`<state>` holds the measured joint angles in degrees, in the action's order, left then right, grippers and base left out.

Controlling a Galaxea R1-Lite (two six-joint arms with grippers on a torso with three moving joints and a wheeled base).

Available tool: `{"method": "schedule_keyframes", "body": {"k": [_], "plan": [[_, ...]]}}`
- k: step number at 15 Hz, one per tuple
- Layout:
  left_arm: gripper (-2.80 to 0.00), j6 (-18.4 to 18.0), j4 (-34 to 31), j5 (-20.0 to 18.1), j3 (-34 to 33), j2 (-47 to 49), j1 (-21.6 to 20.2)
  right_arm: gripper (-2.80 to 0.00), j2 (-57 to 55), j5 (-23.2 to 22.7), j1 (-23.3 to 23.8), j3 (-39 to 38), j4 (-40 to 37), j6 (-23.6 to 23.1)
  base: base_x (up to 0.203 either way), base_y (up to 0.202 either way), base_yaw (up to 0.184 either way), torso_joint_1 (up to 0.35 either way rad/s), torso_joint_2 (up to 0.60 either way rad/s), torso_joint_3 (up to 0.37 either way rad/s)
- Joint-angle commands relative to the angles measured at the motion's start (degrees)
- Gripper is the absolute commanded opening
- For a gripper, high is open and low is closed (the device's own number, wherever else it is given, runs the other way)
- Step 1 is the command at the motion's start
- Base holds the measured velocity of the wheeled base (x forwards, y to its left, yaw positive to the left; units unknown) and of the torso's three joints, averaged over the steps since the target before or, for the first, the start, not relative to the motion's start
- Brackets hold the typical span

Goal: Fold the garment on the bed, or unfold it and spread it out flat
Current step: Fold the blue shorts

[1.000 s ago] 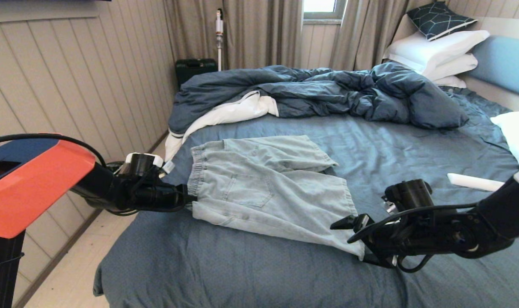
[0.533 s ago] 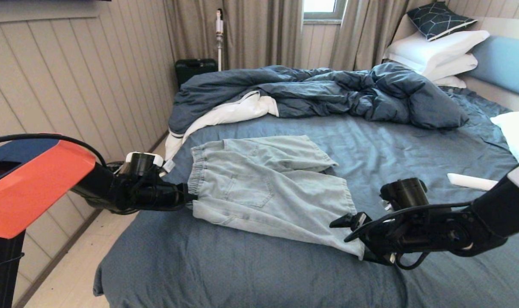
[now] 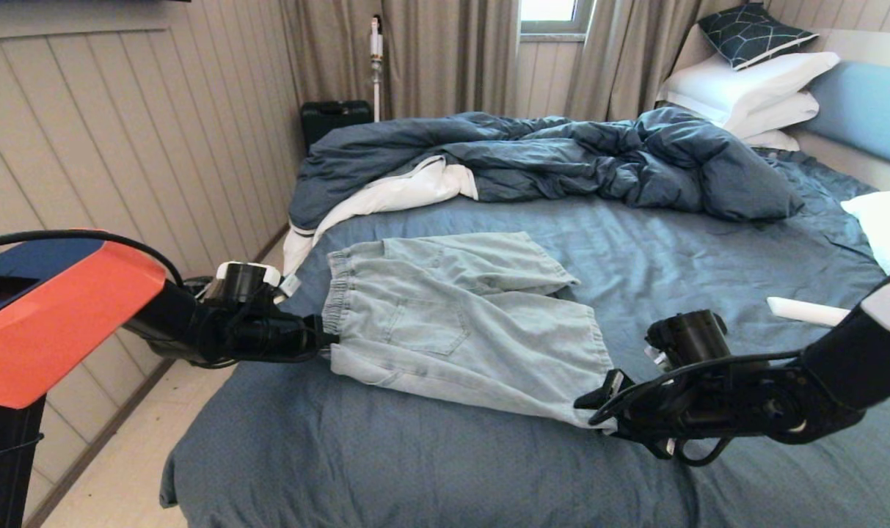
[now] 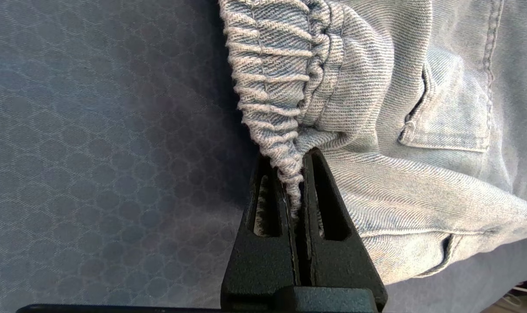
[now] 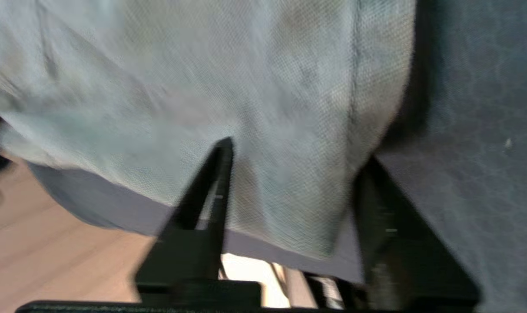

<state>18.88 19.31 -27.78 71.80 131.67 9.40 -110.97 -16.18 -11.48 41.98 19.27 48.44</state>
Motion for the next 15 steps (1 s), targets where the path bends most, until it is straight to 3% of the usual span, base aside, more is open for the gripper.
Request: {"method": "schedule_keyframes", "body": {"k": [1,9,15], "plan": [[-2.80,0.10,0.11,-0.17,-0.47,-0.06,0.01,-2.80,0.48,-0.17,-0.04,-0.74,0.07,-0.70,0.000,0.000,0.000,0.000,0.00,0.000],[-2.80,0.13,-0.09,-0.18,-12.09,-10.49,1.00,-2.80,10.75,-0.13,0.05,-8.35,0.08,-1.38,0.000,0.000,0.000,0.000,0.00,0.000],[-2.80,-0.11,-0.06,-0.08,-23.66,-20.96,4.92,-2.80,20.05,-0.09,0.14,-16.74,-0.37,-1.57,0.000,0.000,0.000,0.000,0.00,0.000]]}}
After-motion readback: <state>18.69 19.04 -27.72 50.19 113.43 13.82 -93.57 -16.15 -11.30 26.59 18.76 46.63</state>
